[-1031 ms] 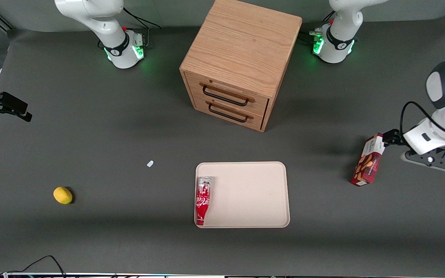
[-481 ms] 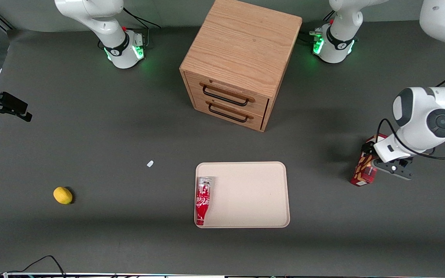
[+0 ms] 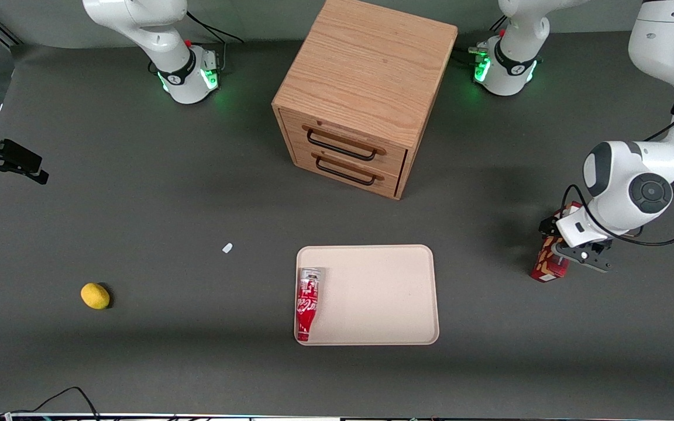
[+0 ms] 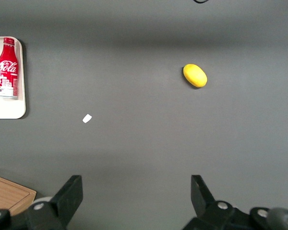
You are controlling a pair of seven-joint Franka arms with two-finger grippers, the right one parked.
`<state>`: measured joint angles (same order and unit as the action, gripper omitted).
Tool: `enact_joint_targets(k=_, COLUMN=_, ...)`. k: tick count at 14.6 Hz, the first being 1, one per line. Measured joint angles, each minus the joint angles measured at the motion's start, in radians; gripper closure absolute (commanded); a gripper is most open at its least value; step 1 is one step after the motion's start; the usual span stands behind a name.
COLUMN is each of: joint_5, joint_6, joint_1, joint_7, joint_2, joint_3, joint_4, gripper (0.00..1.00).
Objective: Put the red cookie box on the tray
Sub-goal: 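Close the left gripper on the end of the cookie box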
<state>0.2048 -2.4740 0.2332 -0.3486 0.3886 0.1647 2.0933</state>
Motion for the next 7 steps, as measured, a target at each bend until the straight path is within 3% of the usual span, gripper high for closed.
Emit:
enact_joint_targets(k=1, joint_5=0.0, joint_6=-0.002, joint_1=0.0, joint_7=-0.002, joint_2=0.002, joint_3=-0.003, joint_4=0.001, gripper=0.81)
enact_joint_targets(k=2, joint_5=0.0, joint_6=-0.005, joint_1=0.0, joint_7=-0.003, joint_2=0.004, joint_3=-0.003, joint_4=0.001, gripper=0.97)
enact_joint_targets(k=7, joint_5=0.0, joint_6=-0.006, joint_1=-0.003, joint_7=-0.003, joint_2=0.005, joint_3=-0.001, joint_4=0.003, gripper=1.0)
